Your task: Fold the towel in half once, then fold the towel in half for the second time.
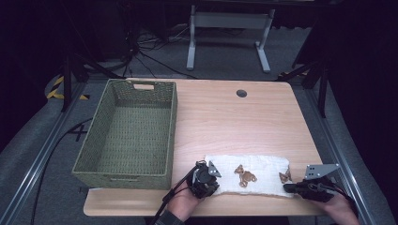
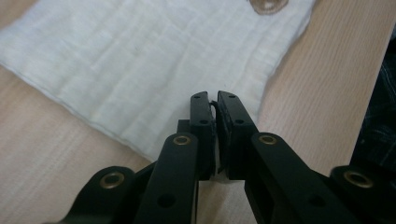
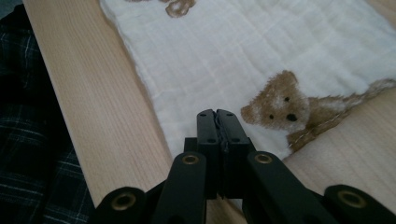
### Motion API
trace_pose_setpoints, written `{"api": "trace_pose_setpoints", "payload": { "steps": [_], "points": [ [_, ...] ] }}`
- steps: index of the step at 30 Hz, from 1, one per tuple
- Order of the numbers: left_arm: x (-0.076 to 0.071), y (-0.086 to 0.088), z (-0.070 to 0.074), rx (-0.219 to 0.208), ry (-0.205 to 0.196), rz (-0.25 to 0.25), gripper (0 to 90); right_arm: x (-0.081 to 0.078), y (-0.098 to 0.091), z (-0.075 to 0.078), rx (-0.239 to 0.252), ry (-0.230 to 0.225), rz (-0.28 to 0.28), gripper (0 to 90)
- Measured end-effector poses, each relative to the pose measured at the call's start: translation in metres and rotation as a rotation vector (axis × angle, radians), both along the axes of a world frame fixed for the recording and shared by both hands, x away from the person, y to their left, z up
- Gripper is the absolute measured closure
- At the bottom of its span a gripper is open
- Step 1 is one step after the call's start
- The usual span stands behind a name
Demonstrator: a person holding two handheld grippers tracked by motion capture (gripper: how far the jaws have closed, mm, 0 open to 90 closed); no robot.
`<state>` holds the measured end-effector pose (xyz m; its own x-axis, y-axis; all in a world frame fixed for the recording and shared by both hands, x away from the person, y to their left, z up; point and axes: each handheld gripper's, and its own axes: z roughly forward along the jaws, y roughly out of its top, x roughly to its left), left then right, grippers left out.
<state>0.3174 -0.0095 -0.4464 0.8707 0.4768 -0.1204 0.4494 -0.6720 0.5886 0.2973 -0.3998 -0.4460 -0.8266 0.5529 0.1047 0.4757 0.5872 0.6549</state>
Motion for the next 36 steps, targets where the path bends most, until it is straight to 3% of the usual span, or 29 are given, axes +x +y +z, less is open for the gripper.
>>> {"api": "trace_pose_setpoints", "payload": {
  "steps": [6,7,11,17,23,36],
  "points": [
    [0.020,-0.003,0.013,0.003,-0.039,0.048,80.3,0.019,0.000,0.009,0.013,-0.060,-0.050,78.9],
    [0.023,-0.005,0.013,-0.012,-0.051,0.069,79.4,0.022,0.000,0.010,0.012,-0.067,-0.057,77.2],
    [0.040,-0.007,0.015,-0.002,-0.068,0.116,74.0,0.037,-0.002,0.014,0.027,-0.097,-0.104,71.5],
    [0.061,-0.006,0.016,0.012,-0.102,0.181,66.5,0.061,-0.006,0.016,0.027,-0.101,-0.145,68.0],
    [0.074,-0.004,0.012,0.034,-0.097,0.227,65.0,0.075,-0.010,0.012,0.006,-0.090,-0.167,67.2],
    [0.081,-0.002,0.002,0.086,-0.074,0.224,60.2,0.086,-0.010,-0.002,-0.047,-0.049,-0.181,69.0]
  ]
}}
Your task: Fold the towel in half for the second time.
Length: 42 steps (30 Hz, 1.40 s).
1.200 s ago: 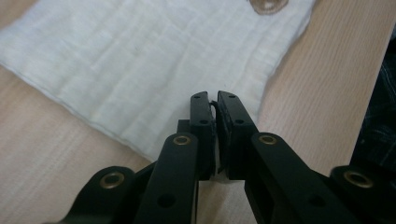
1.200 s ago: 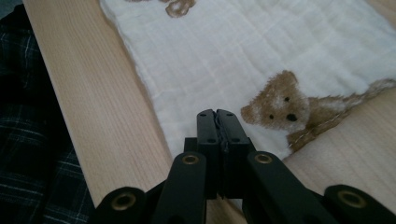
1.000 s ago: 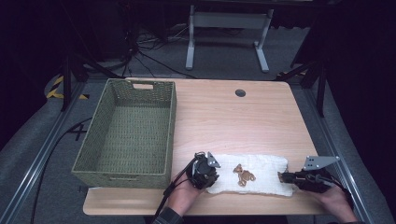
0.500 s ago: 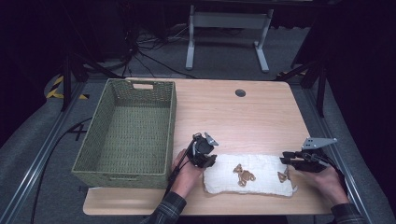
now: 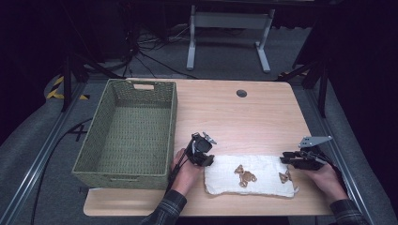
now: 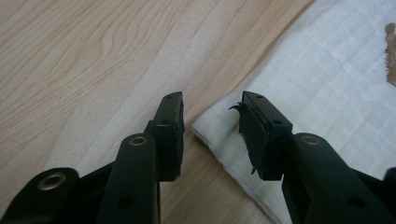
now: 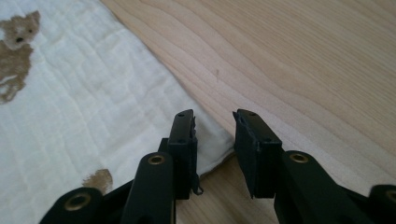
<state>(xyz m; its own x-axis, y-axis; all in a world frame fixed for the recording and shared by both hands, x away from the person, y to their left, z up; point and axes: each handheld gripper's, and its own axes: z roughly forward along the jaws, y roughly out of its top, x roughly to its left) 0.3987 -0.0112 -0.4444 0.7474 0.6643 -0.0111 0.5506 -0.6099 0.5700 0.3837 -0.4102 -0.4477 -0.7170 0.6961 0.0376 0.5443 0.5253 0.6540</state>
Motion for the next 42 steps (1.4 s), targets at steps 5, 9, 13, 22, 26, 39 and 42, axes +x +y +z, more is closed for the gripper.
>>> {"api": "trace_pose_setpoints", "payload": {
  "steps": [5,9,13,22,26,39,42],
  "points": [
    [0.000,-0.001,-0.004,0.008,0.025,0.004,59.4,0.002,-0.002,-0.002,0.014,0.006,0.006,78.8],
    [0.002,0.001,-0.005,-0.014,0.035,-0.004,61.2,0.001,-0.001,-0.002,0.017,0.018,0.015,84.2],
    [0.003,0.003,-0.005,-0.027,0.047,-0.031,74.1,0.001,-0.001,-0.002,0.018,0.018,0.017,85.7],
    [0.003,0.001,-0.001,-0.056,0.035,-0.034,85.2,0.002,-0.003,0.001,-0.002,-0.021,-0.006,86.7],
    [0.002,0.003,0.009,-0.097,-0.023,-0.006,85.3,0.006,-0.009,0.010,0.002,-0.068,-0.029,86.8],
    [-0.017,0.010,0.034,-0.150,-0.144,-0.020,85.1,-0.001,-0.016,0.035,0.063,-0.170,-0.029,86.8],
    [-0.025,0.010,0.036,-0.148,-0.150,-0.037,85.0,-0.010,-0.016,0.035,0.067,-0.172,-0.024,86.8]
  ]
}}
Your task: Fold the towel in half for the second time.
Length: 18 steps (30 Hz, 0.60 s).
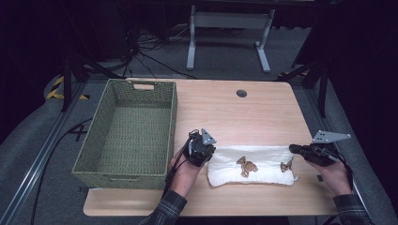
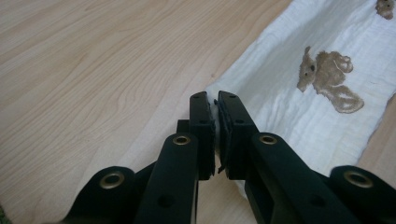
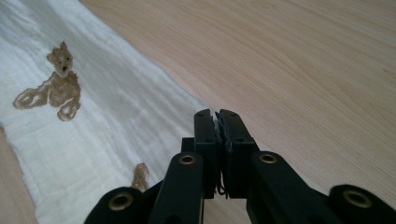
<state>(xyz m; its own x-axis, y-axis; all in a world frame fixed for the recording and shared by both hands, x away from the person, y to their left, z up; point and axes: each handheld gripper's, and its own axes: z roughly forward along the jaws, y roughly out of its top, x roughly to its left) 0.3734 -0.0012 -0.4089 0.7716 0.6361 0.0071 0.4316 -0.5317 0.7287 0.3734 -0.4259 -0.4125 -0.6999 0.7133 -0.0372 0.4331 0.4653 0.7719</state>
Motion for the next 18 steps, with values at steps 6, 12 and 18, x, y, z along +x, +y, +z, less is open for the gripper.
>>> {"api": "trace_pose_setpoints", "payload": {
  "steps": [6,12,18],
  "points": [
    [-0.011,0.002,0.001,0.011,-0.032,-0.020,84.9,-0.015,0.003,0.002,-0.012,-0.019,0.012,86.7],
    [-0.007,0.001,0.010,-0.024,-0.062,0.005,84.8,-0.005,0.003,0.017,-0.001,-0.076,-0.002,86.7],
    [-0.013,-0.001,-0.001,0.010,-0.041,-0.009,84.6,-0.013,0.003,0.007,0.002,-0.044,0.012,86.6]
  ]
}}
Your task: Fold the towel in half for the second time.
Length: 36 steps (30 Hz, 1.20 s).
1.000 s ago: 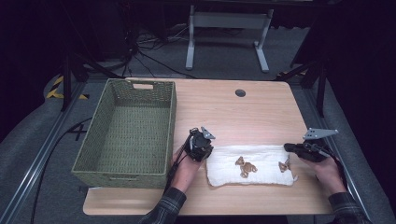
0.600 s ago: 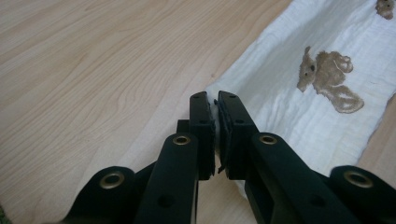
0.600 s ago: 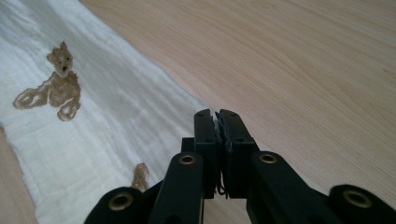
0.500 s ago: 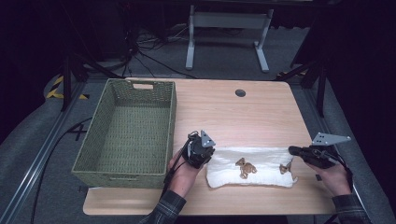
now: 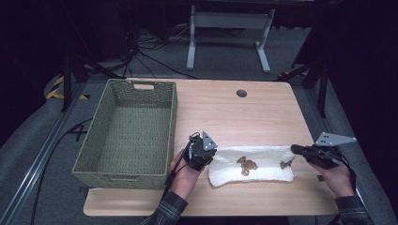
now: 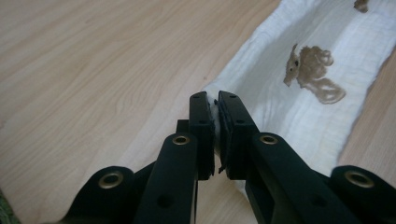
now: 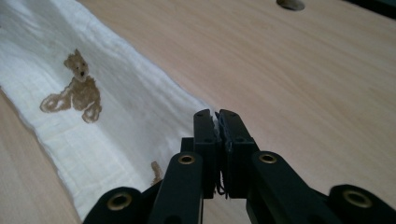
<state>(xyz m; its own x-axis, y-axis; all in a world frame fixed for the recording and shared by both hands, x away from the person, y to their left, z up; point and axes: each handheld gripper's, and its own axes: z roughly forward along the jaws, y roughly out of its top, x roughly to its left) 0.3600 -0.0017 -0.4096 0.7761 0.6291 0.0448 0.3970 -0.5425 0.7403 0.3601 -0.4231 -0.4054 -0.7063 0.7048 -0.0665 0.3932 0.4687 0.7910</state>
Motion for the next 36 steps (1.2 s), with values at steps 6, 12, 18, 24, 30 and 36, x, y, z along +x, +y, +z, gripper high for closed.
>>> {"api": "trace_pose_setpoints", "payload": {
  "steps": [6,12,18,24,30,36],
  "points": [
    [-0.009,0.000,-0.003,-0.001,-0.018,-0.037,84.4,-0.008,0.002,-0.009,-0.008,0.025,0.016,86.4],
    [-0.001,-0.002,0.014,-0.048,-0.073,-0.004,84.4,0.003,0.003,0.006,-0.011,-0.035,0.002,86.3],
    [-0.008,0.004,0.013,-0.057,-0.087,-0.002,83.8,-0.004,-0.005,0.011,0.039,-0.059,0.005,86.0],
    [-0.023,0.005,-0.003,-0.026,-0.072,-0.022,83.5,-0.019,-0.002,-0.006,0.019,-0.006,0.031,85.6],
    [-0.036,0.006,-0.007,-0.014,-0.078,-0.045,82.0,-0.029,0.001,-0.009,0.017,0.004,0.045,85.0],
    [-0.048,0.010,-0.013,-0.022,-0.043,-0.047,82.0,-0.040,0.000,-0.014,0.014,0.019,0.055,85.1]
  ]
}}
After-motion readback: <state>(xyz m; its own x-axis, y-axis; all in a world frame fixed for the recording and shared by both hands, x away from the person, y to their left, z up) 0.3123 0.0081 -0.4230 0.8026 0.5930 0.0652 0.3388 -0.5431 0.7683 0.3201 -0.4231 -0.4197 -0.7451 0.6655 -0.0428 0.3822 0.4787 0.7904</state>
